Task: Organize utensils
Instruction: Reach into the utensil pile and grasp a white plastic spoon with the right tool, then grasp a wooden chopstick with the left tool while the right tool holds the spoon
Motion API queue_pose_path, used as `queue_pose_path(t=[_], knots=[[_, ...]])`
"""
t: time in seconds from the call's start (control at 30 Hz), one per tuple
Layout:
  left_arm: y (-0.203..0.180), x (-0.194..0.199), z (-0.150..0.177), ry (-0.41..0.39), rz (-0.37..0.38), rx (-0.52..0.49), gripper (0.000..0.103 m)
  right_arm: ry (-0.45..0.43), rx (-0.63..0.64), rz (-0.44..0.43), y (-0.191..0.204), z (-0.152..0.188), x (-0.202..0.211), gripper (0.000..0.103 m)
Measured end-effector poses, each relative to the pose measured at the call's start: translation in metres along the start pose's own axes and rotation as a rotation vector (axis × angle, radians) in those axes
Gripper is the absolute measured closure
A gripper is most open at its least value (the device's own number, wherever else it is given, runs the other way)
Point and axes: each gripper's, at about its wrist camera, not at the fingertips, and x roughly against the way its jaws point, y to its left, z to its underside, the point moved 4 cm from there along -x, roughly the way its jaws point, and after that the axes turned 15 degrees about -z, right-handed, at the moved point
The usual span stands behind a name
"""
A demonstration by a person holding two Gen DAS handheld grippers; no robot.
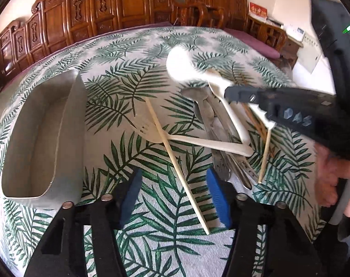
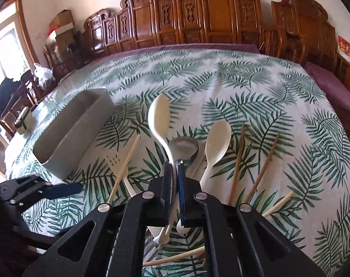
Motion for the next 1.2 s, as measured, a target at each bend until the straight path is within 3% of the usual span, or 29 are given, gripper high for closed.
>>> queue_pose_path(t=[0.13,0.17,0.27,0.37,0.9,1.2], knots=[[-0.003,-0.014,0.001,0.049,0.001,0.006,0.070,-0.010,0.006,-0.010,0.001,-0.001,0.006,0.097],[-0.001,-0.016,0.001,0.043,-0.004,0.018,0.082,-0.008,0.007,-0.010,0.001,-0.001,0.006,0.097],[0.005,-0.018,0.002,0.062,-0.002,0.039,0.097,-0.011,-0.001,-0.016,0.000,0.000,0.008,0.097],[0.010,-0.016,0.001,0.066,0.001,0.044,0.098,-0.010,-0.007,-0.023,0.002,0.000,0.008,0.097],[0.071,0.037,-0.030,-0.064,-0.010,0.063,0.099,-0.032,0.039,-0.046,0.052,0.002,0.013,0.097],[0.123,0.031,-0.039,-0.052,-0.043,0.119,0.099,-0.016,0.066,-0.060,0.073,0.005,0.013,0.097]])
